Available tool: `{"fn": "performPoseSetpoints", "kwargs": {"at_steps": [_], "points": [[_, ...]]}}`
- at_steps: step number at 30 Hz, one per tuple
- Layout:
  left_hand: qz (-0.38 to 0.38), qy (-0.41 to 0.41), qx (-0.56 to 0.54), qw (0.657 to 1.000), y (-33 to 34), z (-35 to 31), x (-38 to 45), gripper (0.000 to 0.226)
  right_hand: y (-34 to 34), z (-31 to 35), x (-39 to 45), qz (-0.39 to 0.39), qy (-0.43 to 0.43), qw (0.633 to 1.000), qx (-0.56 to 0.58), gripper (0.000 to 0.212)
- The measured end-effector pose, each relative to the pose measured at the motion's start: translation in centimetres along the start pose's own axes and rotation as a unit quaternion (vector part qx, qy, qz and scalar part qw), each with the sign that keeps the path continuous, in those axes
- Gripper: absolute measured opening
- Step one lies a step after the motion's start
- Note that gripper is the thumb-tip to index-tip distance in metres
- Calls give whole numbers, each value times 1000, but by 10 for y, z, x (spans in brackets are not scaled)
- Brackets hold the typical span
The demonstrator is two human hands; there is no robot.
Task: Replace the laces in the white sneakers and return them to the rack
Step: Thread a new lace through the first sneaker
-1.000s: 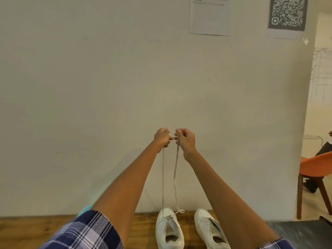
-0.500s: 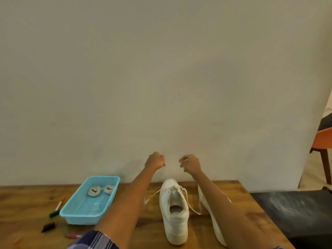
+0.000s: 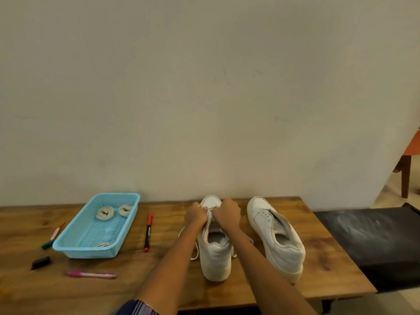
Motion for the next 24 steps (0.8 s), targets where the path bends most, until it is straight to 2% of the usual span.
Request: {"fn": "performPoseSetpoints", "kwargs": {"at_steps": [4, 8, 12, 15, 19, 22, 24], "points": [[-79, -60, -106, 989, 2, 1, -5, 32, 1, -3, 0, -10, 19, 999, 38, 16], [-188, -126, -273, 935, -5, 7, -10, 31, 5, -2, -2, -16, 31, 998, 57, 12], [-242, -136, -339, 899, -12, 8, -9, 32, 5, 0, -4, -24, 40, 997, 65, 13], [-238, -132, -314, 910, -19, 10, -3, 31, 4, -2, -4, -20, 40, 997, 69, 18], [-170, -156, -230, 945, -29, 19, -4, 37, 1, -1, -5, -18, 34, 997, 61, 11], [-152, -162, -204, 954, -37, 21, -4, 44, -1, 3, -10, -17, 16, 999, 36, 20], [-128, -155, -184, 962, -42, 17, -2, 37, -2, 5, -11, -27, -3, 1000, 13, 24]]}}
Point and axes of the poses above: each hand's wrist, its own x-axis towards the middle knuckle, its own y-axis out of the palm, z = x × y, the point moved 2 cm from there along x, towards the middle knuckle, and after that the axes turned 13 degrees about -x, right-handed, at the moved point
